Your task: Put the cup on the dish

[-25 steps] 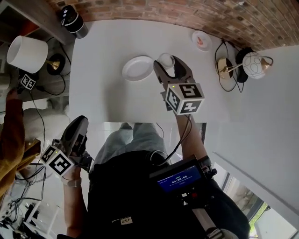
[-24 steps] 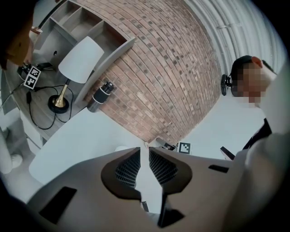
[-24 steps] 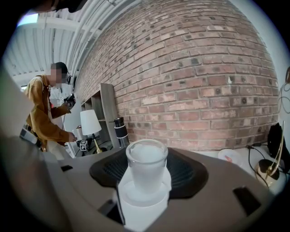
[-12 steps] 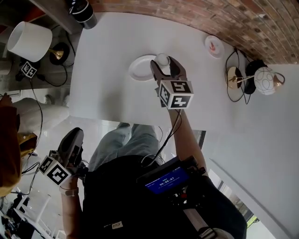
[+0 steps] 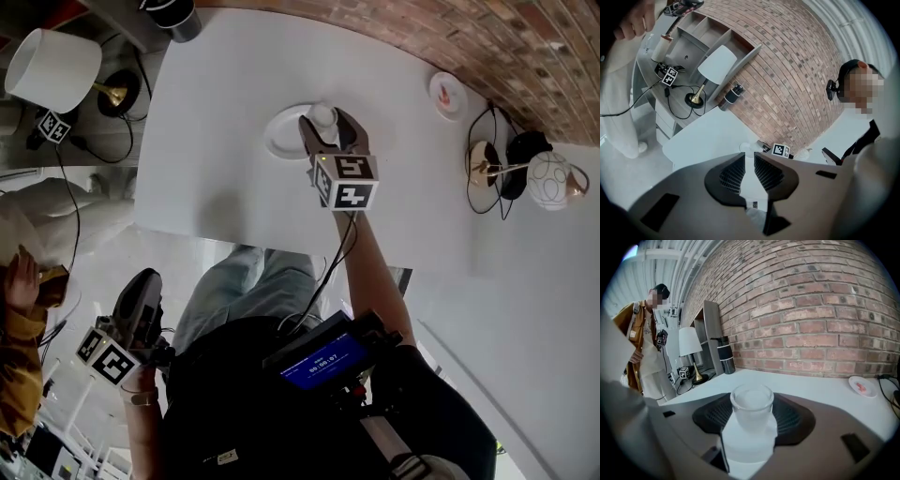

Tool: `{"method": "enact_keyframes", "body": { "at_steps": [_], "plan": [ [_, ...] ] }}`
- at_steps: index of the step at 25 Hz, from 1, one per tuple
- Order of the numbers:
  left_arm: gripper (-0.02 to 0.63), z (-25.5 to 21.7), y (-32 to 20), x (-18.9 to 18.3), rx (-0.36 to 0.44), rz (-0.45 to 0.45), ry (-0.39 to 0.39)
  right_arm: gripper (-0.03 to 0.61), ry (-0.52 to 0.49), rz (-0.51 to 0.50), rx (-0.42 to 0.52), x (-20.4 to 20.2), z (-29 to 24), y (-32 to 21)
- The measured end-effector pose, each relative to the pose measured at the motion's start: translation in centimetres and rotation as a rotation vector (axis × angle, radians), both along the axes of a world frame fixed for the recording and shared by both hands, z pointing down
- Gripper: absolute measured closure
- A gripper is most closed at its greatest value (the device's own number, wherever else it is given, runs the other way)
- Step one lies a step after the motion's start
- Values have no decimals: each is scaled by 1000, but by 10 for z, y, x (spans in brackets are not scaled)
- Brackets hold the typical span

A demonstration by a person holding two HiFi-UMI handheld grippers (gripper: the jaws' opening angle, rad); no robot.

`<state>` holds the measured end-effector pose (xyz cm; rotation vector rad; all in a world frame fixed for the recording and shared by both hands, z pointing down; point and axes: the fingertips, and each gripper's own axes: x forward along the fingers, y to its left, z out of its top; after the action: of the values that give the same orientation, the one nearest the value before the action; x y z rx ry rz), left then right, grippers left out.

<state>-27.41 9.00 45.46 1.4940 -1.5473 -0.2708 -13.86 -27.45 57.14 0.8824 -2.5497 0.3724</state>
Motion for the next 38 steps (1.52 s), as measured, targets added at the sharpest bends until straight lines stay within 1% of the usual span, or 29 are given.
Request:
{"method": "enact_keyframes", "body": {
  "at_steps": [7, 9, 16, 23, 38],
  "plan": [
    [552, 10, -1, 7, -25, -22, 20, 316, 52, -12, -12, 3, 35, -7],
    [552, 14, -1, 9, -34, -24, 26, 316, 51, -12, -4, 3, 40, -9],
    [552, 26, -2, 11, -58, -33, 43, 316, 33, -33, 41, -1, 39, -12],
    [552, 27, -4, 14, -61, -39, 46, 316, 26, -45, 56, 2, 40, -8],
    [552, 31, 1, 26, -50, -59, 63, 316, 49, -57, 106, 1, 40, -3]
  ]
}}
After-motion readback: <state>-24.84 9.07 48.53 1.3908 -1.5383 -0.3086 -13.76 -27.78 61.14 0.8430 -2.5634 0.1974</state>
